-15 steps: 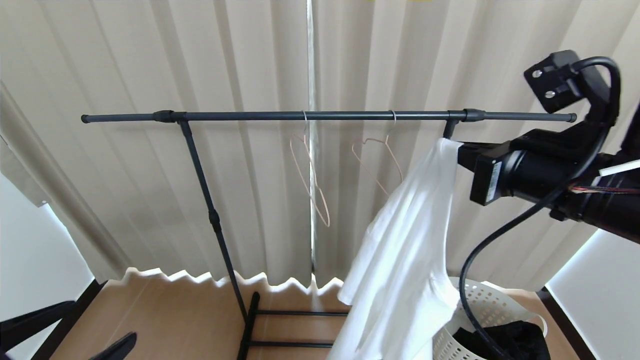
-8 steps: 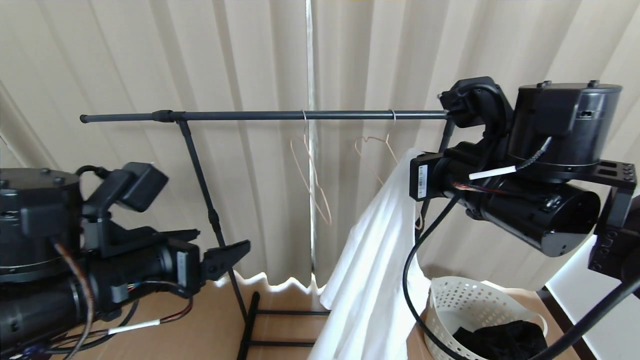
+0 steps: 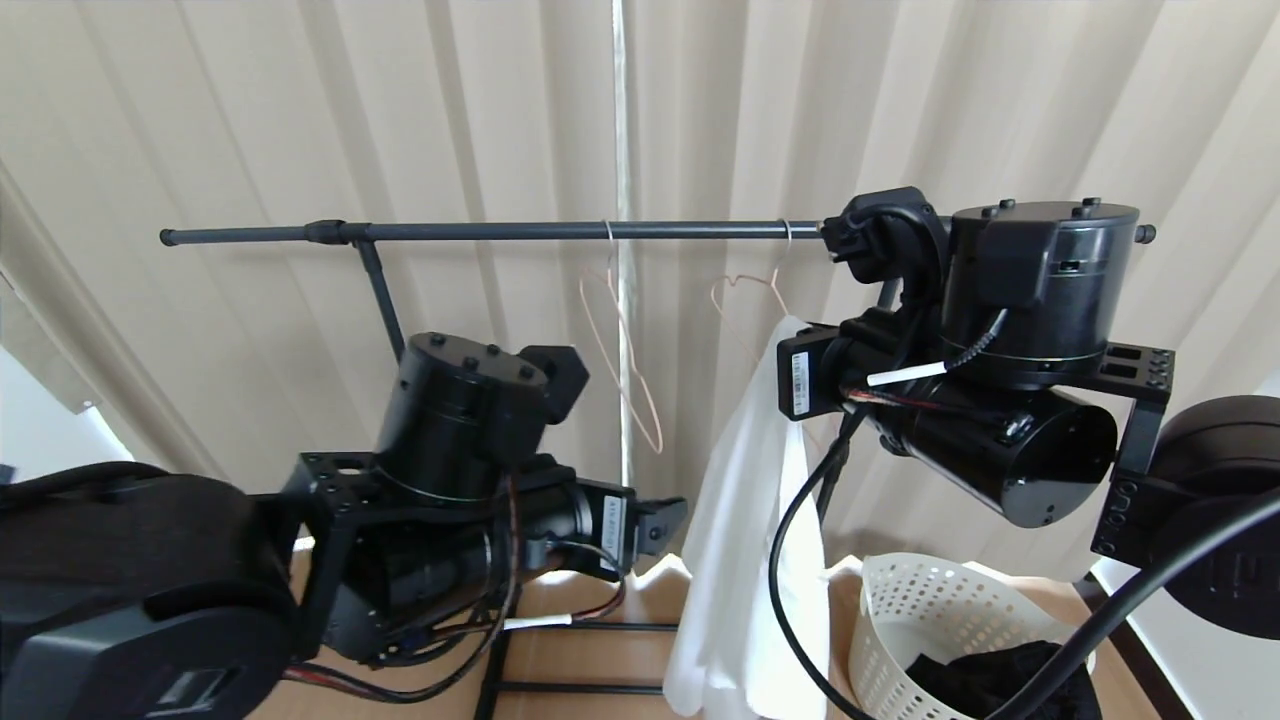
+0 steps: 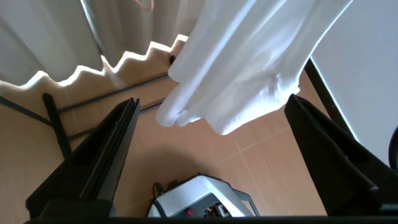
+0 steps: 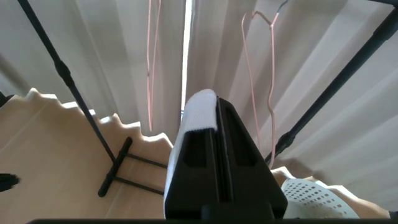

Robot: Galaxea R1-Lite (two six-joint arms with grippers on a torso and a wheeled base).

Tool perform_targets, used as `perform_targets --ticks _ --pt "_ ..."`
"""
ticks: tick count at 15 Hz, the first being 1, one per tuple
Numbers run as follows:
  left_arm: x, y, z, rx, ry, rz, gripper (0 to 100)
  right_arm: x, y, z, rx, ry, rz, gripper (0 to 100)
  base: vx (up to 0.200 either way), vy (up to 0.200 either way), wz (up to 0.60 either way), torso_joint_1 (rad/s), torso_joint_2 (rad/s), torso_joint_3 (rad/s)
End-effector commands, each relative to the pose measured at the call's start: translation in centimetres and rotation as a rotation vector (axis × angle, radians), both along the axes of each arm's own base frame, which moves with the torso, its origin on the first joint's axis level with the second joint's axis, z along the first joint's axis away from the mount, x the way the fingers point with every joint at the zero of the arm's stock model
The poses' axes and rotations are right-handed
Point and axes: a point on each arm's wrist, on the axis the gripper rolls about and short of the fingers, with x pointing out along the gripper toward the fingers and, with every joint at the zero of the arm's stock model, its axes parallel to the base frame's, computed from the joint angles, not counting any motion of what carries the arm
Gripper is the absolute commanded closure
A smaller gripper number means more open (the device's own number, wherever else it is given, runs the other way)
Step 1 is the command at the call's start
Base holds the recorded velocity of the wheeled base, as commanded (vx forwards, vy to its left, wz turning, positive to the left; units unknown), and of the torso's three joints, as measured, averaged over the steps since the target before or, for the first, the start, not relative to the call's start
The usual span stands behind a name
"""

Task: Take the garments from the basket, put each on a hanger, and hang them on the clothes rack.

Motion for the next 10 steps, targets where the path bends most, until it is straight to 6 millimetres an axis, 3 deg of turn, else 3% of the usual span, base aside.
perform_targets --ticks 1,5,10 --pt "1.3 -2.9 -1.2 0.027 0.009 -0.005 0 -0.3 0.2 0.0 0.0 0.0 0.01 100 0.0 0.0 0.0 0.0 0.0 0.0" --pt "1.3 -4.9 -1.0 0.014 -0.008 -0.04 0 -0.5 0.2 0.1 0.002 -0.002 0.014 100 0.0 0.0 0.0 0.0 0.0 0.0" --pt "2.2 -5.8 -0.9 0.013 -0.033 -0.008 0 -1.4 1.0 0.0 -0.001 0.001 0.051 100 0.0 0.0 0.0 0.0 0.0 0.0"
